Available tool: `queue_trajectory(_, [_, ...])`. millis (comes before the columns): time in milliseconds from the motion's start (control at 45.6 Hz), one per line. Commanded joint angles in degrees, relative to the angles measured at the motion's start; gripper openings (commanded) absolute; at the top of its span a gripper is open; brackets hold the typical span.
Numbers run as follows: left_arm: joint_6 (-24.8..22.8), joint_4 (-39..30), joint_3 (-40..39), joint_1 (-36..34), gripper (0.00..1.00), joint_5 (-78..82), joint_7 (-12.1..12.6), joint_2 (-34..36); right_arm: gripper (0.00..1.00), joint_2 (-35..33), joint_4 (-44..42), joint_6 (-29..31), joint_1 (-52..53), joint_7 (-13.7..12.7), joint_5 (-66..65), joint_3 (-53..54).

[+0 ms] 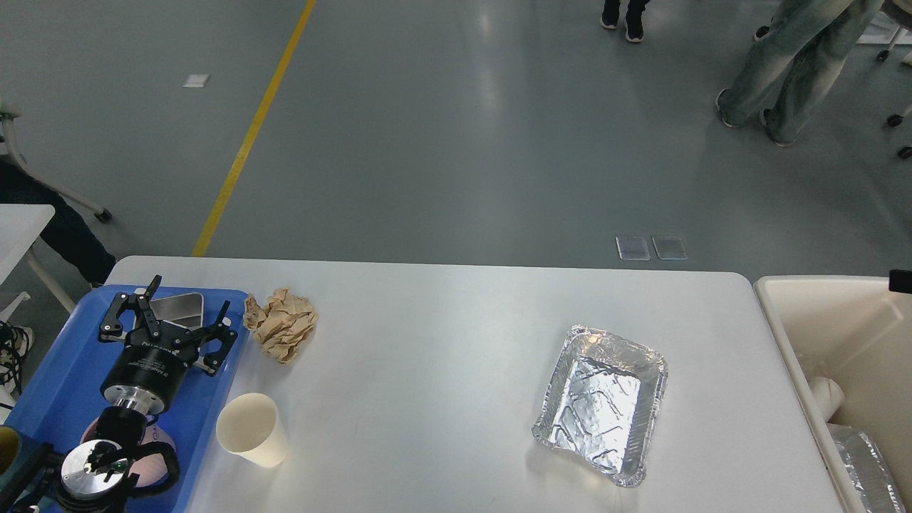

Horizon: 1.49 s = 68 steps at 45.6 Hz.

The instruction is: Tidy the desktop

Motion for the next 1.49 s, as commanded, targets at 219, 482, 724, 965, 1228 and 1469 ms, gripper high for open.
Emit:
queue_trajectory(219, [0.13, 0.04, -0.01, -0.01, 0.97, 0.02, 0.01, 0.08, 1.00, 0.21, 13.81, 0.56, -0.03, -12.33, -2.62, -1.70])
queue_trajectory(482, [0.31, 0.21, 0.08, 0.08, 0.97, 0.02, -0.08, 0.08, 1.00, -2.25, 16.19, 0.55, 0.68, -16.82, -4.21, -1.52])
queue_trajectory(724, [0.48, 1.44, 0.08, 0.08, 0.97, 0.11, -0.08, 0.08, 1.00, 1.09, 16.19, 0.55, 3.40, -25.95, -8.42, -1.52])
queue_trajectory(965, [1.01, 1.44, 0.08, 0.08, 0.97, 0.11, -0.08, 0.17, 1.00, 6.19, 16.19, 0.55, 3.49, -27.02, -13.26, -1.61])
queue_trajectory(1228, [1.10, 1.44, 0.16, 0.17, 0.97, 0.11, 0.01, 0.08, 1.00, 8.29, 16.01, 0.99, 3.40, -26.58, -12.47, -2.40])
queue_trajectory(1469, [1.19, 1.44, 0.87, 0.17, 0.97, 0.11, 0.01, -0.01, 1.00, 13.57, 14.69, 3.28, 3.40, -26.58, -4.12, -5.13])
